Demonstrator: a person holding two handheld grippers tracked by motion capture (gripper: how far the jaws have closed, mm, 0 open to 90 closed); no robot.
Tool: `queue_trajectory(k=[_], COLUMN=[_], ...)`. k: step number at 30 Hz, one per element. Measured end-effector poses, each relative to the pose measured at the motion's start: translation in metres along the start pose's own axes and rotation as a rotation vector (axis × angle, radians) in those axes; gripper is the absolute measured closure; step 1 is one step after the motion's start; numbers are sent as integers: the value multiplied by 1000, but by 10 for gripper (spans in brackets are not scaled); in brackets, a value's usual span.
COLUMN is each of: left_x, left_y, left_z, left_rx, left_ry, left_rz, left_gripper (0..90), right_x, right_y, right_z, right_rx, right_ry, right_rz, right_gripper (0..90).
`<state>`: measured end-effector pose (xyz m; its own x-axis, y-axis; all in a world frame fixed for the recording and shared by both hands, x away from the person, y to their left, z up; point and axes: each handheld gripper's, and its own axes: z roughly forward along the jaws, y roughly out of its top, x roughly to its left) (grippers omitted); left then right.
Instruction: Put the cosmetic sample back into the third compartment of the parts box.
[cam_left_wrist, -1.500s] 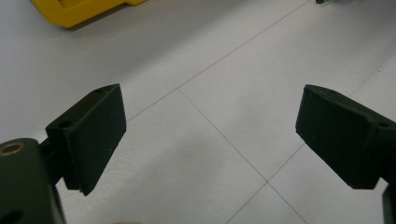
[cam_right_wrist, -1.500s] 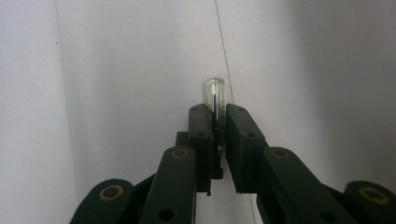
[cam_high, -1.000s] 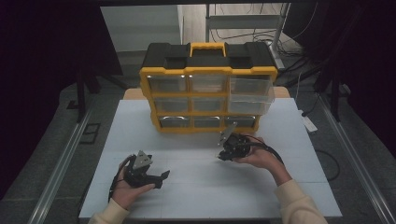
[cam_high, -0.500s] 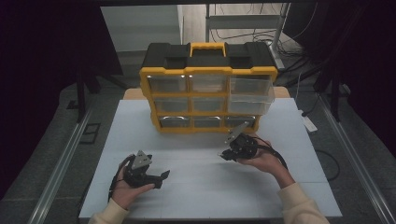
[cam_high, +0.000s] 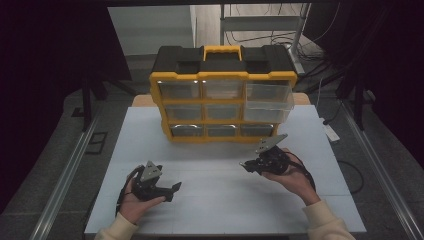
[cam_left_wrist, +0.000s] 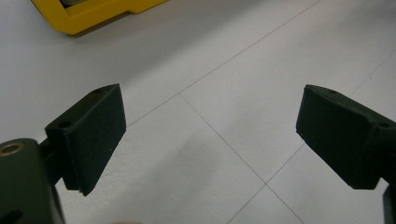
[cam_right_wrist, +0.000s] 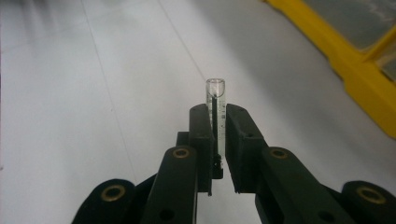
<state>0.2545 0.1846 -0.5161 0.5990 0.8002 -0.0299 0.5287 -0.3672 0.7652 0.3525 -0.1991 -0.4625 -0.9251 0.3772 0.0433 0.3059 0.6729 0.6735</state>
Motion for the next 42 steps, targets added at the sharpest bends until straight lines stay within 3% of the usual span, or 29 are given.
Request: queue_trajectory(k=[13, 23, 34, 38, 42], left_x=[-1, -3, -3, -3, -3], left_y=[0, 1, 1, 1, 1], left_z=[0, 0, 0, 0, 0], left_rx=[1, 3, 2, 1, 3], left_ry=[-1, 1, 0, 1, 1], left_rz=[1, 4, 4, 4, 5], left_gripper=[89, 89, 89, 89, 89], right_x=[8, 7, 12, 12, 15], right_y=[-14, -21, -30, -30, -26], right_z=[-20, -31, -36, -37, -43], right_rx=[-155, -263, -324, -360, -400], right_ry=[-67, -93, -172, -156, -175], right_rz=[74, 130, 181, 194, 186], right_gripper=[816, 815, 816, 815, 816])
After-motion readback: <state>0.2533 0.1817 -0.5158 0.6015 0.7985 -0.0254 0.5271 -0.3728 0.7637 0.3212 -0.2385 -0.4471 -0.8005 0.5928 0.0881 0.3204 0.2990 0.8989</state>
